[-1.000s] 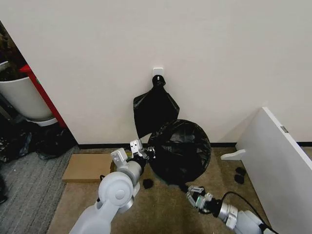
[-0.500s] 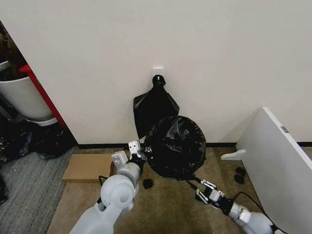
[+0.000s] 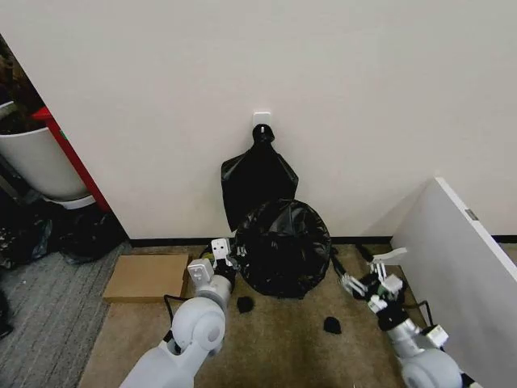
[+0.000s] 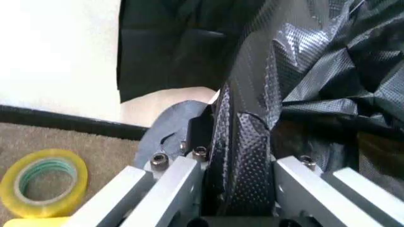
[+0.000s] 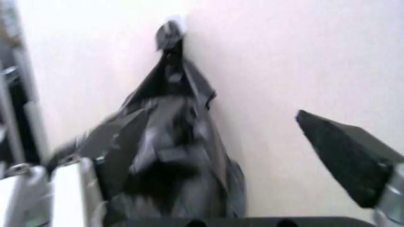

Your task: Place the garbage bag over the trash bin.

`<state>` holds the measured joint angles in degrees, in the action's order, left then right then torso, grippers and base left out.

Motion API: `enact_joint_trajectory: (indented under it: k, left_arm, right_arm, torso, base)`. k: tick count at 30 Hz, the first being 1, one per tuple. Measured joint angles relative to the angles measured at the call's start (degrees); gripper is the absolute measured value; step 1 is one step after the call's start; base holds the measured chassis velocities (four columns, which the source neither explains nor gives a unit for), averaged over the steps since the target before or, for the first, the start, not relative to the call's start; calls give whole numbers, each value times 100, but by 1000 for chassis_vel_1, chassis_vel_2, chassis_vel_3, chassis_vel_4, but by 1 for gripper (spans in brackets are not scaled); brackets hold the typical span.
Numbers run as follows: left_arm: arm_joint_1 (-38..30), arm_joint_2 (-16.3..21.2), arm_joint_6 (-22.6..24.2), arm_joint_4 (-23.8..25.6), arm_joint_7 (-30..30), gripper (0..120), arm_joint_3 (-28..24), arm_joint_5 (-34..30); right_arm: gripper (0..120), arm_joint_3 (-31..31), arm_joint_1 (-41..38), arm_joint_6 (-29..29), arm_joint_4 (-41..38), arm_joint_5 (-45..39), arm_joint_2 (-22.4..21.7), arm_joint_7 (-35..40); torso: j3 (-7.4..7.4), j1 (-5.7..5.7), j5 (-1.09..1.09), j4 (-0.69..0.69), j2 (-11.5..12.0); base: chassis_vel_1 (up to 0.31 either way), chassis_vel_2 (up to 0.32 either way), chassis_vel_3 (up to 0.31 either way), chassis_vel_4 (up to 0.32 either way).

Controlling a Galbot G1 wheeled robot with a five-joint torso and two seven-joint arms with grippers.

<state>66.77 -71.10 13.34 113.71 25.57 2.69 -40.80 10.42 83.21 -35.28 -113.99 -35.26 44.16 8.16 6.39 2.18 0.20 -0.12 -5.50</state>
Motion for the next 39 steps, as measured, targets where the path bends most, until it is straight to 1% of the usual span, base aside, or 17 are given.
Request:
enact_joint_trajectory:
  k: [1, 3, 4, 6, 7, 9, 10, 12, 15, 18, 19, 21, 24, 26, 28, 30, 39]
  left_arm:
    - [2, -14, -49, -29, -29, 1, -29, 61]
    - [3, -21, -79, -43, -43, 1, -49, 93]
    - [11, -28, -201, -96, -95, 1, -147, 201]
    - [27, -24, -429, -193, -192, 1, -295, 420]
    - [31, -24, -478, -222, -219, 1, -319, 477]
    - [38, -23, -744, -382, -327, 1, -467, 782]
    - [38, -23, -744, -382, -327, 1, -467, 782]
    - [-64, -45, -888, -540, -366, 1, -708, 933]
    - [-189, -114, -1066, -725, -441, 1, -954, 1147]
    - [-204, -130, -1113, -766, -459, 1, -997, 1212]
    - [-247, -150, -1193, -842, -489, 1, -1073, 1316]
    - [-321, -167, -1294, -901, -533, 1, -1174, 1430]
    - [-333, -174, -1387, -940, -576, 1, -1198, 1595]
    - [-335, -174, -1409, -951, -587, 1, -1201, 1630]
    - [-341, -174, -1474, -973, -622, 1, -1236, 1711]
    - [-330, -174, -1487, -972, -635, 1, -1247, 1726]
    - [-300, -170, -1489, -909, -638, 1, -1265, 1729]
  right_arm:
    - [96, -53, 0, 261, -275, 7, -9, 335]
    - [98, -82, 0, 436, -431, 17, -17, 530]
    - [97, -176, 12, 1084, -898, 40, -59, 1103]
    - [88, -344, 2, 1870, -1475, -5, -145, 1745]
    - [87, -381, -8, 1994, -1575, -36, -165, 1839]
    - [77, -665, -159, 2959, -2274, -528, -309, 2469]
    - [77, -665, -159, 2959, -2274, -528, -309, 2469]
    - [67, -768, -290, 3822, -2760, -1280, -346, 2999]
    - [57, -770, -460, 4551, -2986, -1937, -291, 3500]
    - [53, -769, -527, 4736, -3007, -2085, -271, 3628]
    - [43, -767, -627, 5040, -3017, -2322, -234, 3861]
    - [36, -774, -704, 5283, -2906, -2429, -162, 4063]
    - [23, -817, -871, 5373, -2645, -2429, -42, 4142]
    - [20, -829, -910, 5400, -2603, -2429, -18, 4162]
    - [8, -954, -1162, 5497, -2355, -2437, 123, 4265]
    - [2, -1100, -1398, 5529, -2134, -2422, 246, 4326]
    - [0, -1803, -2377, 5606, -789, -2167, 945, 4582]
  torso:
    - [0, 0, 1, 0, 0]
    - [0, 0, 1, 0, 0]
    - [0, 0, 1, 0, 0]
    - [0, 0, 2, -1, 0]
    - [0, 0, 1, -1, 0]
    - [0, 0, 0, 0, 0]
    - [0, 0, 0, 0, 0]
    - [0, 0, 2, 2, 0]
    - [0, 0, 0, -4, 0]
    - [0, 0, 1, -4, 0]
    - [0, 0, 3, 0, 0]
    - [0, 0, 1, 0, 0]
    - [0, 0, 2, -1, 0]
    - [0, 0, 2, -1, 0]
    - [0, 0, 1, -1, 0]
    - [0, 0, 1, -1, 0]
    - [0, 0, 1, 0, 0]
  base:
    - [0, 0, 0, 0]
    - [0, 0, 0, 0]
    - [0, 0, 0, 0]
    - [0, 0, 0, 0]
    - [0, 0, 0, 0]
    - [0, 0, 0, 0]
    - [0, 0, 0, 0]
    - [0, 0, 0, 0]
    - [0, 0, 0, 0]
    - [0, 0, 0, 0]
    - [0, 0, 0, 0]
    - [0, 0, 0, 0]
    - [0, 0, 0, 0]
    - [0, 0, 0, 0]
    - [0, 0, 0, 0]
    - [0, 0, 0, 0]
    - [0, 0, 0, 0]
